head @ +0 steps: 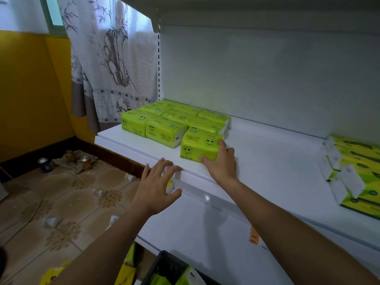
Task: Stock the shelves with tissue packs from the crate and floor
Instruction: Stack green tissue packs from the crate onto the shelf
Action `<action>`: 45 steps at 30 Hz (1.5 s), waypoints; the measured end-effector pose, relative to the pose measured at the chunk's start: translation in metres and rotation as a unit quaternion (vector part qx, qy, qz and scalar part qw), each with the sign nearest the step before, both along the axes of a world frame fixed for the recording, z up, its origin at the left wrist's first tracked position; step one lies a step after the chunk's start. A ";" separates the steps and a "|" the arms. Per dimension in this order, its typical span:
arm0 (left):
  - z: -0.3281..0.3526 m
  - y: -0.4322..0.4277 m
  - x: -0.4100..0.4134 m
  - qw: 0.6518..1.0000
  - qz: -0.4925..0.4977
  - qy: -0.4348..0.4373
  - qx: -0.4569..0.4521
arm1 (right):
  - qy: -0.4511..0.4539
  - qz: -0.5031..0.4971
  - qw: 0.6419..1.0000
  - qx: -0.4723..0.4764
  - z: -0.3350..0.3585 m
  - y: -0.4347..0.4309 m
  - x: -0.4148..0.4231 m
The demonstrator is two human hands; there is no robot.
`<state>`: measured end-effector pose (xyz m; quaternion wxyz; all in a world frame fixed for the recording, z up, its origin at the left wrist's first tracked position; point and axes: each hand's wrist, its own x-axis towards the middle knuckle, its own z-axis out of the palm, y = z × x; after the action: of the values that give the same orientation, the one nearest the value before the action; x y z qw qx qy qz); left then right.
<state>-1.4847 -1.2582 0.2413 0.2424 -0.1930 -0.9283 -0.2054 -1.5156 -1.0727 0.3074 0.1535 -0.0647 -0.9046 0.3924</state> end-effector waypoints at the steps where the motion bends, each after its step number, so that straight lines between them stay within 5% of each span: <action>1: -0.001 0.000 -0.001 1.000 -0.004 -0.004 -0.001 | -0.003 0.006 1.000 -0.012 0.001 -0.004 -0.005; 10: 0.001 0.005 -0.009 0.997 -0.007 -0.019 0.068 | 0.068 -0.014 0.993 -0.100 -0.007 -0.011 -0.010; 18: 0.007 0.012 0.010 0.996 0.017 -0.074 0.050 | 0.061 -0.050 0.995 -0.068 -0.006 -0.009 0.000; 27: -0.083 -0.002 0.092 0.962 0.022 -0.273 -0.004 | 0.146 0.142 0.969 0.139 -0.073 -0.015 0.107; 36: -0.175 0.030 0.146 0.944 -0.004 -0.328 0.039 | -0.132 0.122 0.983 0.050 -0.224 0.028 0.168; 42: -0.230 0.048 0.149 0.867 0.021 -0.497 -0.008 | -0.316 0.105 0.943 0.009 -0.306 0.049 0.171; 45: -0.252 0.055 0.141 0.857 0.016 -0.515 -0.021 | -0.385 0.067 0.919 -0.059 -0.336 0.046 0.170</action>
<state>-1.3440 -1.2033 -0.0107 -0.2707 -0.0495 -0.9277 -0.2521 -1.3459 -1.0264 -0.0283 -0.2368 -0.1593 -0.8711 0.3997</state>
